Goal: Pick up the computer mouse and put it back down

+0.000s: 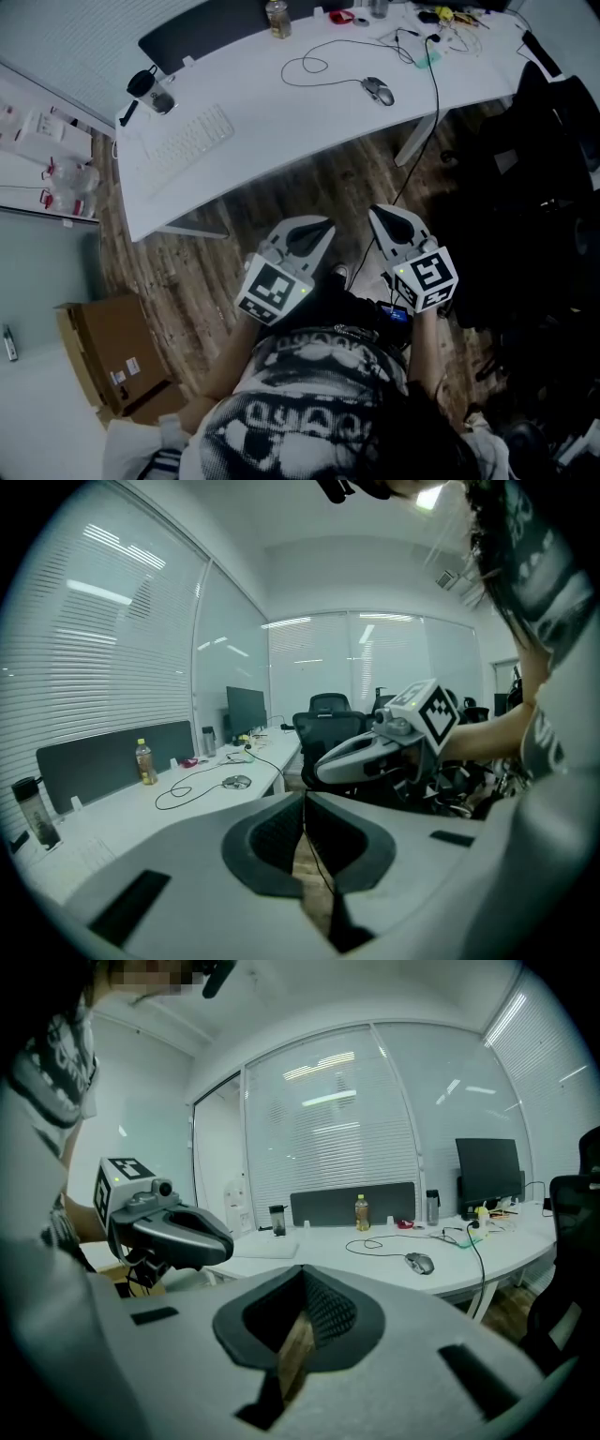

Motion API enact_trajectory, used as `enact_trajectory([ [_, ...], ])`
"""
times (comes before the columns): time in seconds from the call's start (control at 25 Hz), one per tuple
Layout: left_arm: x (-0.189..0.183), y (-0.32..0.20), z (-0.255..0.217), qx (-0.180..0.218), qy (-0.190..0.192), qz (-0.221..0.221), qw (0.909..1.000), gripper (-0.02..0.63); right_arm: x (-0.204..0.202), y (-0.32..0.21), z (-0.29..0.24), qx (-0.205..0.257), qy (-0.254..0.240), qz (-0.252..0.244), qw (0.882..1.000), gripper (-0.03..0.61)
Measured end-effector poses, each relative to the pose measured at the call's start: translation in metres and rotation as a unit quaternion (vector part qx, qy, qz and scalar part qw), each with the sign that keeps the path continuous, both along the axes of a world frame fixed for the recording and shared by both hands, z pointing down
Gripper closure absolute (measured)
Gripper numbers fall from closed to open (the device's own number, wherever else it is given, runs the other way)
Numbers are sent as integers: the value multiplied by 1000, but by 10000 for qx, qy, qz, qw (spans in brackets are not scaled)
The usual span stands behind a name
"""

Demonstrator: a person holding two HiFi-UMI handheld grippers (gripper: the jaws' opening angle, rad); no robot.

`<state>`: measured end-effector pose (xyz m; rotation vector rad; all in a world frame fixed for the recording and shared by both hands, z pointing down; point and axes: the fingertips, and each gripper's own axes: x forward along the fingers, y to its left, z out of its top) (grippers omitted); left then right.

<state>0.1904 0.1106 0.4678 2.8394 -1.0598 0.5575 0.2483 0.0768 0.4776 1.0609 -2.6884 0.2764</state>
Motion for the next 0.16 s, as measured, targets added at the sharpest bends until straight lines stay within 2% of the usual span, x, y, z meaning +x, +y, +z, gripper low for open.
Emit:
enact_trajectory([
  [0.16,2,5,7,-30,-85,5,10000,609,10,0,6,-13,52,32,10000,584],
])
